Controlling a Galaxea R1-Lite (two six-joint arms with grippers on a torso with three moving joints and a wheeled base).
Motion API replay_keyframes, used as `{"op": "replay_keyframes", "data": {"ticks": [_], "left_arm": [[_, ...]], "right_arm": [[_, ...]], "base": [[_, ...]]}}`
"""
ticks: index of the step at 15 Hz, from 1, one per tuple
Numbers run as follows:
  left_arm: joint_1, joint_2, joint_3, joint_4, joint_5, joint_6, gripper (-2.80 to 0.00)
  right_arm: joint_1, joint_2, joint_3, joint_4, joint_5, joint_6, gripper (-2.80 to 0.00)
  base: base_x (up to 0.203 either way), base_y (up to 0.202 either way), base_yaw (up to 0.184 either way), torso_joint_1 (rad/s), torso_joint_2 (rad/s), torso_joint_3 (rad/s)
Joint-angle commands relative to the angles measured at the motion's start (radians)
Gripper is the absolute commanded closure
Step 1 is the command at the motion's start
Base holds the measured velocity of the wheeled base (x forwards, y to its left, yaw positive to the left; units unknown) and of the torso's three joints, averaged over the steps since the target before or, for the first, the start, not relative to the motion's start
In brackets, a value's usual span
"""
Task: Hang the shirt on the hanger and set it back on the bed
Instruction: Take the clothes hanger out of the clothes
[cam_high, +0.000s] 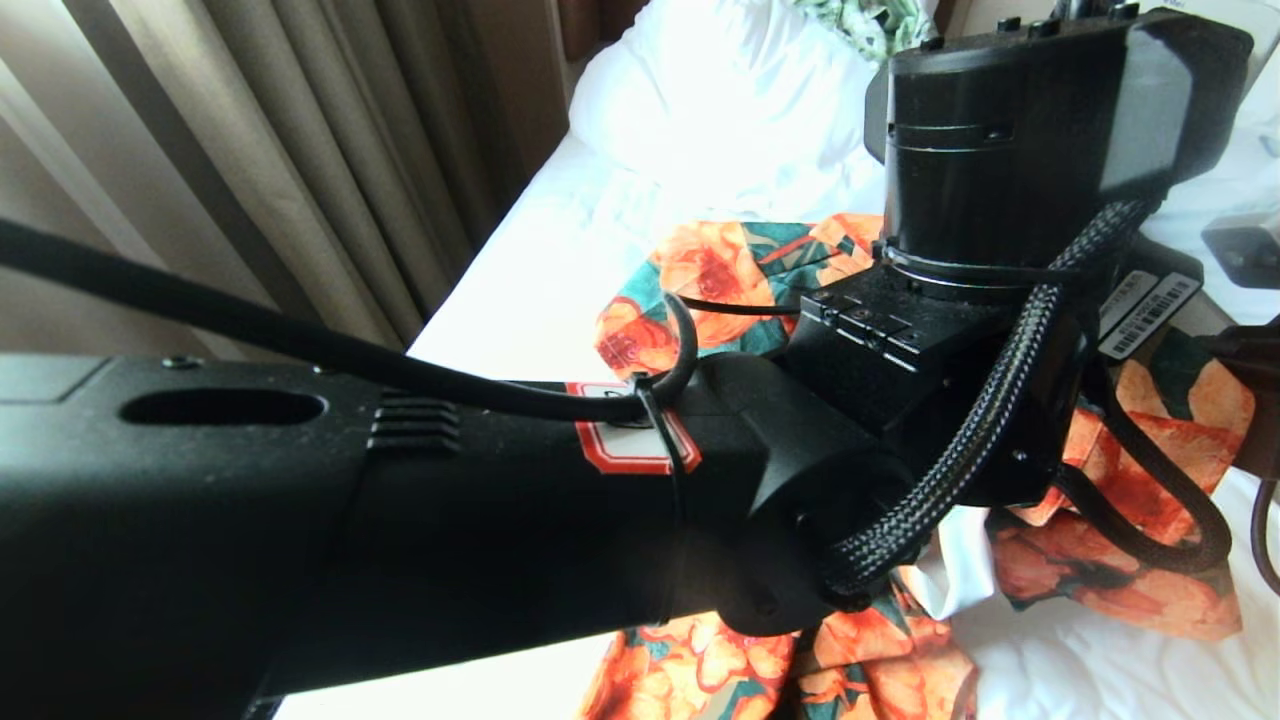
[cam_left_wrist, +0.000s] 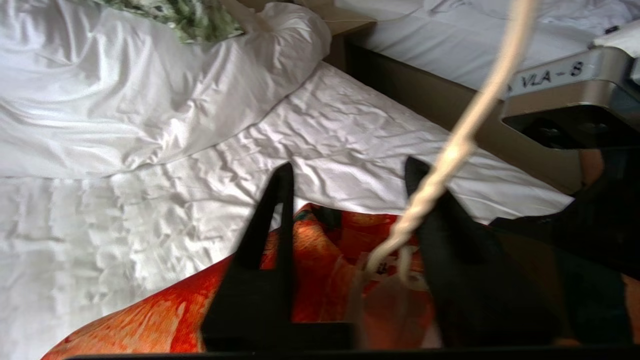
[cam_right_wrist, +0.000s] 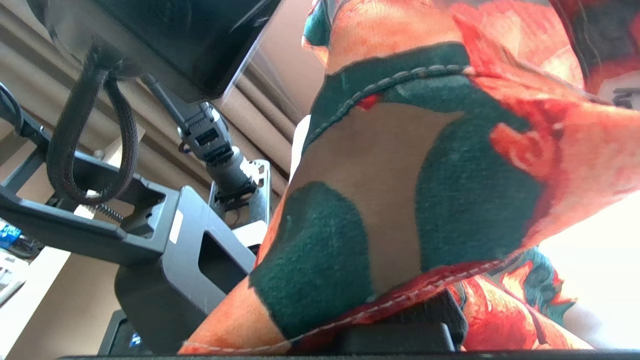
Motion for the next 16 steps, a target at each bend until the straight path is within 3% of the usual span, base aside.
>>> {"op": "replay_keyframes", "data": {"ticks": [1, 8, 9, 10, 16], "left_arm": [[0.000, 0.001, 0.000, -0.004, 0.005, 0.002, 0.00], [0.000, 0.003, 0.000, -0.014, 0.007, 0.002, 0.00], [0.000, 0.003, 0.001, -0.014, 0.007, 0.001, 0.00], [0.000, 0.003, 0.000, -0.014, 0.013, 0.002, 0.00], [0.040, 0.003, 0.001, -0.015, 0.019, -0.007, 0.00]], "right_arm": [[0.000, 0.000, 0.000, -0.001, 0.009, -0.001, 0.00], [-0.002, 0.000, 0.003, -0.003, 0.009, -0.004, 0.00], [-0.002, -0.001, 0.009, -0.003, 0.009, -0.007, -2.80], [-0.001, -0.002, 0.018, -0.003, -0.009, -0.032, -2.80], [-0.038, -0.027, -0.019, -0.001, -0.030, 0.019, -2.80]], "base": [[0.000, 0.000, 0.000, 0.000, 0.00, 0.000], [0.000, 0.000, 0.000, 0.000, 0.00, 0.000], [0.000, 0.000, 0.000, 0.000, 0.00, 0.000], [0.000, 0.000, 0.000, 0.000, 0.00, 0.000], [0.000, 0.000, 0.000, 0.000, 0.00, 0.000]]}}
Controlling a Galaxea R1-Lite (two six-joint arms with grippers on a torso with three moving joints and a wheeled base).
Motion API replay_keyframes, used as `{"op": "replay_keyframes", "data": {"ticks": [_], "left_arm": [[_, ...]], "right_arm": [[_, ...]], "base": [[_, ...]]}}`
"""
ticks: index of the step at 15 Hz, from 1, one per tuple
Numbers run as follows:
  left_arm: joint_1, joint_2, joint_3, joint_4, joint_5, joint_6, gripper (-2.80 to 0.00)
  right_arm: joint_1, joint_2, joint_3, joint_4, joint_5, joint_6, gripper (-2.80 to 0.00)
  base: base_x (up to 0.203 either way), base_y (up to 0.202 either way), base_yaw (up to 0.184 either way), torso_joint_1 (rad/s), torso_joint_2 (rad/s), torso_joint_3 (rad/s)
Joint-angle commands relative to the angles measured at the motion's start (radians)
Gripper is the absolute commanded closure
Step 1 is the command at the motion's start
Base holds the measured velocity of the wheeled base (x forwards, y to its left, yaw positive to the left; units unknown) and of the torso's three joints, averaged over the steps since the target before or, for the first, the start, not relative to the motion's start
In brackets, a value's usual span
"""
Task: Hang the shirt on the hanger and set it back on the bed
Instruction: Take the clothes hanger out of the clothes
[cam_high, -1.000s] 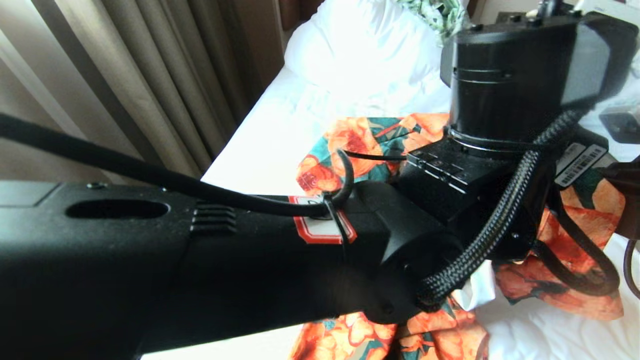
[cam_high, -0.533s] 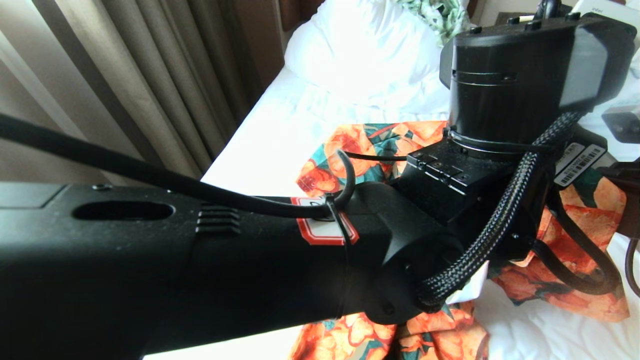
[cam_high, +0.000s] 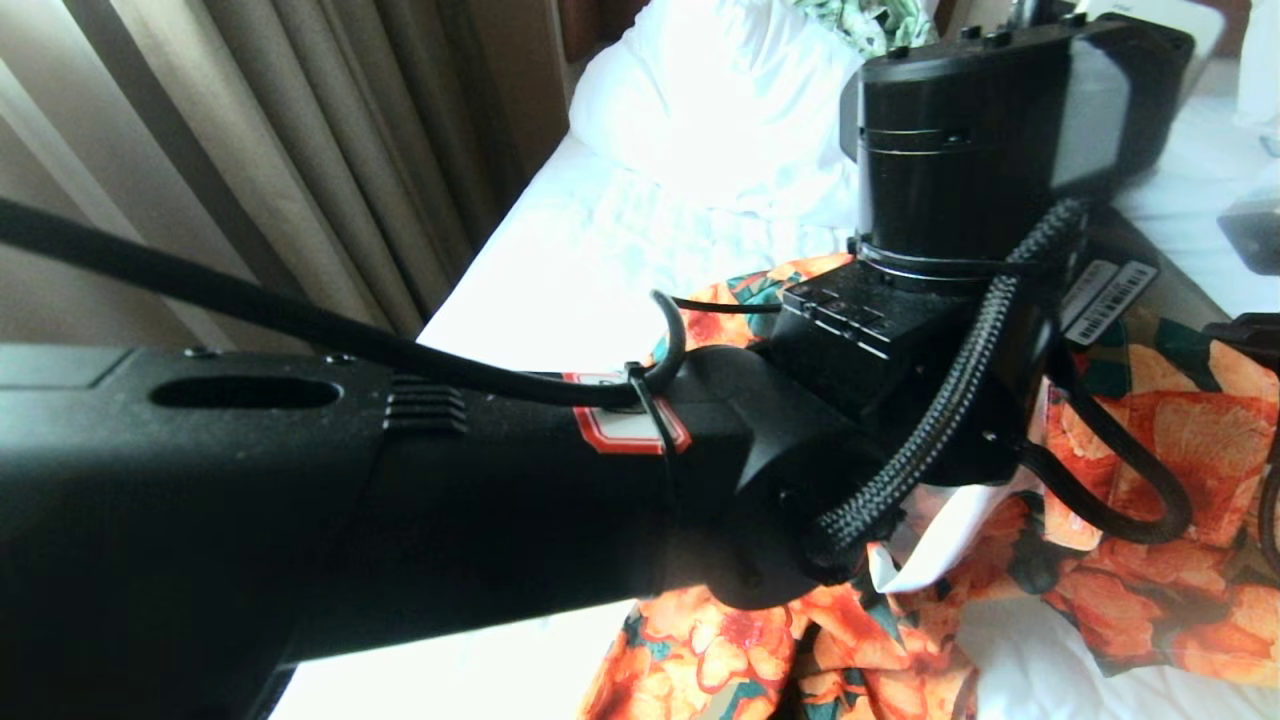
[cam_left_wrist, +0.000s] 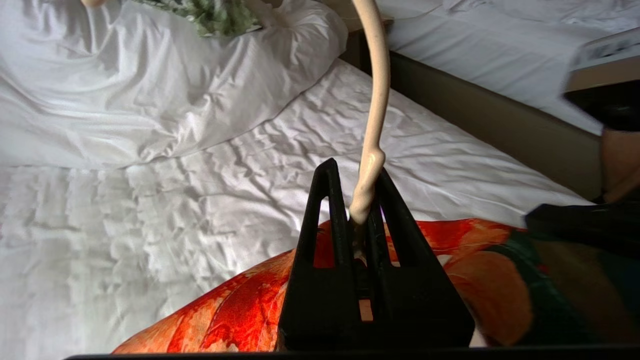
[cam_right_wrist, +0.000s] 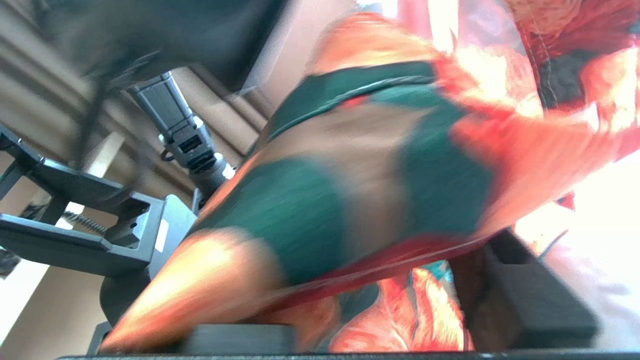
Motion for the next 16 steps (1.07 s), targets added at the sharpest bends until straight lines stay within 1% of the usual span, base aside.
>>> {"op": "replay_keyframes", "data": {"ticks": [1, 4, 7, 9, 11, 14, 16], "left_arm": [[0.033, 0.001, 0.001, 0.001, 0.004, 0.002, 0.00], [0.098, 0.009, -0.001, 0.000, 0.019, -0.001, 0.00], [0.137, -0.003, -0.001, -0.009, 0.026, -0.001, 0.00], [0.149, -0.025, 0.000, -0.011, 0.028, -0.002, 0.00], [0.138, -0.036, 0.001, -0.011, 0.028, -0.003, 0.00], [0.082, -0.022, 0.001, -0.003, 0.045, -0.030, 0.00], [0.036, -0.002, 0.001, 0.001, 0.048, -0.033, 0.00]], "right_arm": [[-0.034, -0.016, -0.005, -0.003, 0.008, 0.001, -2.80], [-0.137, -0.012, -0.019, -0.005, 0.025, -0.016, -2.80], [-0.169, 0.001, -0.020, -0.005, 0.030, -0.083, -2.80], [-0.179, 0.008, -0.023, -0.005, 0.027, -0.093, -2.80], [-0.170, 0.015, -0.024, -0.005, 0.031, -0.092, -2.80], [-0.126, 0.021, -0.026, 0.000, 0.031, -0.080, -2.80], [-0.110, 0.028, -0.034, -0.003, 0.030, -0.020, -2.80]], "base": [[0.000, 0.000, 0.000, 0.000, 0.00, 0.000], [0.000, 0.000, 0.000, 0.000, 0.00, 0.000], [0.000, 0.000, 0.000, 0.000, 0.00, 0.000], [0.000, 0.000, 0.000, 0.000, 0.00, 0.000], [0.000, 0.000, 0.000, 0.000, 0.00, 0.000], [0.000, 0.000, 0.000, 0.000, 0.00, 0.000], [0.000, 0.000, 0.000, 0.000, 0.00, 0.000]]}}
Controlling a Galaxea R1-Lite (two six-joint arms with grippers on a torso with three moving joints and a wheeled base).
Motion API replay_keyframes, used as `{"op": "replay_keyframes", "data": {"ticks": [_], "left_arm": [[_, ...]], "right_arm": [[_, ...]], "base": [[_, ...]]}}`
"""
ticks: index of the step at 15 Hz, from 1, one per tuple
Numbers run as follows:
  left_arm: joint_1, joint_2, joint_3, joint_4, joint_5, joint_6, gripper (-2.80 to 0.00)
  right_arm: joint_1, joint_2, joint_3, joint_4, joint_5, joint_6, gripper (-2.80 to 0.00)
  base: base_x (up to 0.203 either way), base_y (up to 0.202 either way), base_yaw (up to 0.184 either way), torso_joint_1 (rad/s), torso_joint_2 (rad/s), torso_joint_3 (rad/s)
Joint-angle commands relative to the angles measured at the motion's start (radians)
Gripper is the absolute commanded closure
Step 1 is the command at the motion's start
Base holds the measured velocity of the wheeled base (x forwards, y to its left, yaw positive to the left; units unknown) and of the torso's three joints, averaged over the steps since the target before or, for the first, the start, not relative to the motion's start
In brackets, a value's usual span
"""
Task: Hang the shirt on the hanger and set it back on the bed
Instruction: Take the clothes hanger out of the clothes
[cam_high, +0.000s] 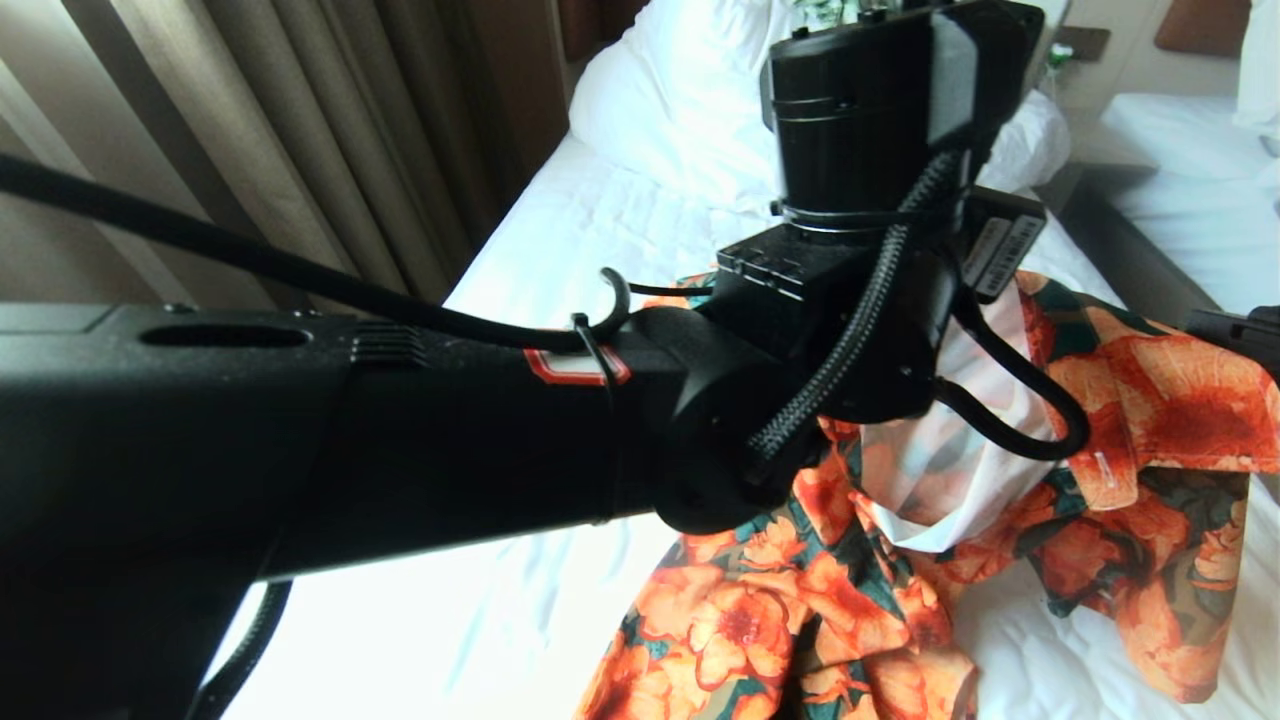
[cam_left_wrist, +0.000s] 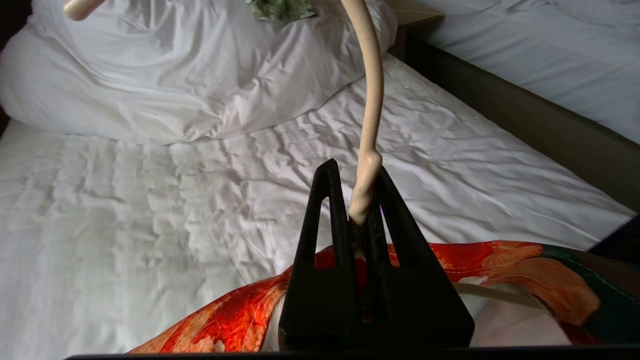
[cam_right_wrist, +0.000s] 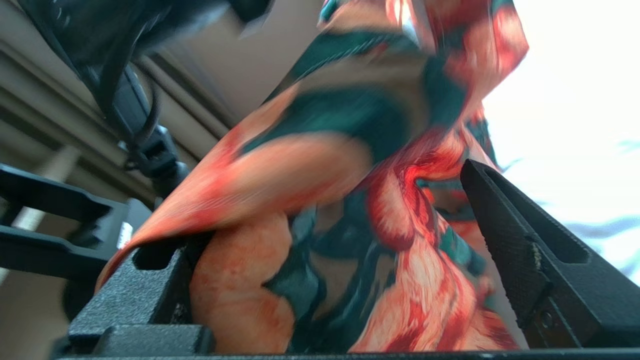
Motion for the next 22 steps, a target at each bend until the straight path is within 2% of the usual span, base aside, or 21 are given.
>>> {"op": "replay_keyframes", "data": {"ticks": [1, 5, 7, 10, 16, 22], "left_arm": [[-0.040, 0.022, 0.000, 0.006, 0.006, 0.002, 0.00], [-0.129, 0.026, 0.000, 0.020, 0.018, -0.024, 0.00], [-0.148, 0.016, 0.000, 0.019, 0.022, -0.028, 0.00], [-0.145, -0.002, 0.000, 0.017, 0.022, -0.028, 0.00], [-0.026, -0.033, 0.000, 0.012, 0.024, -0.028, 0.00], [0.048, -0.079, 0.003, 0.017, 0.025, -0.025, 0.00]], "right_arm": [[0.021, 0.016, -0.017, -0.002, 0.006, 0.029, -2.80], [0.093, 0.048, -0.067, 0.004, -0.007, 0.193, -2.80], [0.132, 0.062, -0.068, 0.016, -0.008, 0.203, -2.80], [0.150, 0.063, -0.068, 0.047, -0.009, 0.204, -2.80], [0.139, 0.037, -0.065, 0.042, -0.009, 0.203, -2.80], [0.109, 0.023, -0.064, 0.034, -0.009, 0.198, -2.80]], "base": [[0.000, 0.000, 0.000, 0.000, 0.00, 0.000], [0.000, 0.000, 0.000, 0.000, 0.00, 0.000], [0.000, 0.000, 0.000, 0.000, 0.00, 0.000], [0.000, 0.000, 0.000, 0.000, 0.00, 0.000], [0.000, 0.000, 0.000, 0.000, 0.00, 0.000], [0.000, 0.000, 0.000, 0.000, 0.00, 0.000]]}}
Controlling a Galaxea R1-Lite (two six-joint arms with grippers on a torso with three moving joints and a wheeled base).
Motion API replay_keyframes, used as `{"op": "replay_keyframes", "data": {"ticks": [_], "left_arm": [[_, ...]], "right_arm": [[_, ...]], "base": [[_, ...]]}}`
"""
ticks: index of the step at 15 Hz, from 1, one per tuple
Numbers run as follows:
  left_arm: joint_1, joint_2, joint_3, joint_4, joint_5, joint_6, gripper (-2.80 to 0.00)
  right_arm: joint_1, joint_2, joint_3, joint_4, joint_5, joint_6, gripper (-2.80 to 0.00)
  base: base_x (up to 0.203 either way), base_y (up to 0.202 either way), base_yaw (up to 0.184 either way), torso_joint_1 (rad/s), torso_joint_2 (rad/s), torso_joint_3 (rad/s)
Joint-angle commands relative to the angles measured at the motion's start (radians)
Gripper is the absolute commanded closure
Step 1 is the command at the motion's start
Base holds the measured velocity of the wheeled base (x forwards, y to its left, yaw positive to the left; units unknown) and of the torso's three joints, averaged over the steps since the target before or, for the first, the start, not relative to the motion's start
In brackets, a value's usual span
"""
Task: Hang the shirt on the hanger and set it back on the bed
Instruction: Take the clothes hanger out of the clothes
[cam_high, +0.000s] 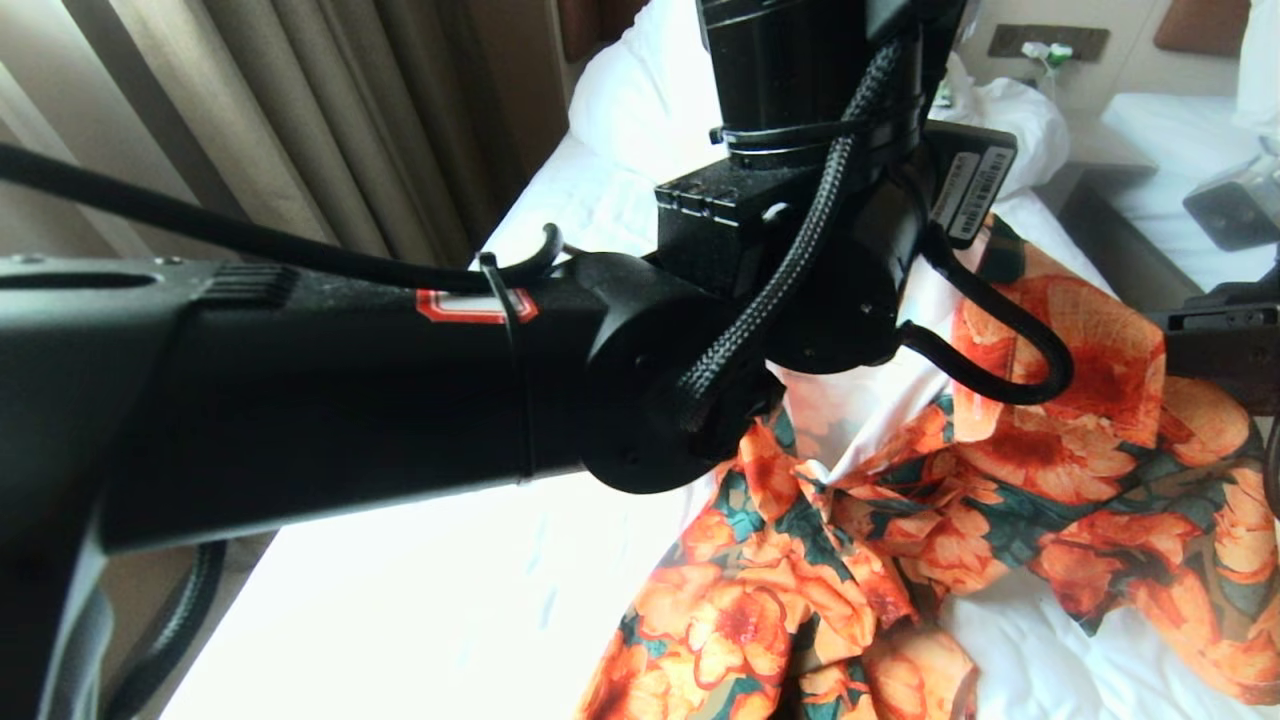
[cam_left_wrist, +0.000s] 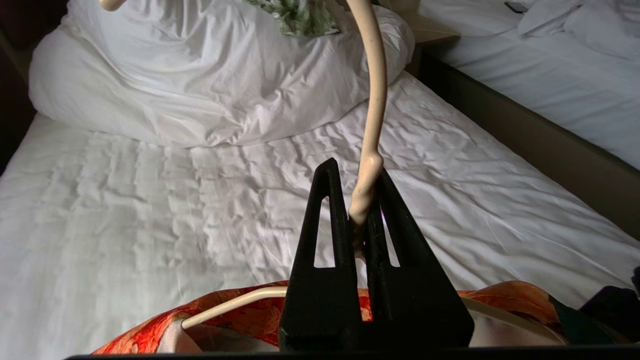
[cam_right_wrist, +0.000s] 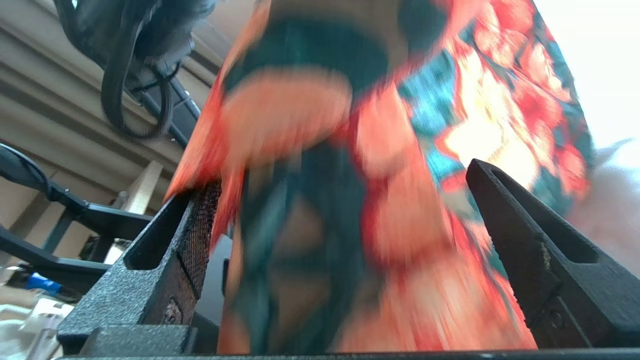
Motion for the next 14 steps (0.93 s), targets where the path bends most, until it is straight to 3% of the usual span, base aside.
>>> {"op": "replay_keyframes", "data": {"ticks": [1, 10, 11, 14], "left_arm": [[0.027, -0.024, 0.006, -0.003, 0.003, 0.002, 0.00], [0.089, -0.046, 0.005, -0.003, 0.001, 0.002, 0.00], [0.096, -0.048, 0.005, -0.003, 0.001, 0.001, 0.00], [0.131, -0.061, 0.004, 0.016, 0.010, 0.003, 0.00]], "right_arm": [[-0.021, -0.005, -0.001, -0.007, 0.009, 0.001, -2.80], [-0.072, -0.026, 0.015, -0.074, 0.010, -0.001, -2.80], [-0.088, -0.027, 0.014, -0.081, 0.011, 0.000, 0.00], [-0.138, -0.049, 0.009, -0.102, 0.009, -0.003, 0.00]], "base": [[0.000, 0.000, 0.000, 0.000, 0.00, 0.000], [0.000, 0.000, 0.000, 0.000, 0.00, 0.000], [0.000, 0.000, 0.000, 0.000, 0.00, 0.000], [0.000, 0.000, 0.000, 0.000, 0.00, 0.000]]}}
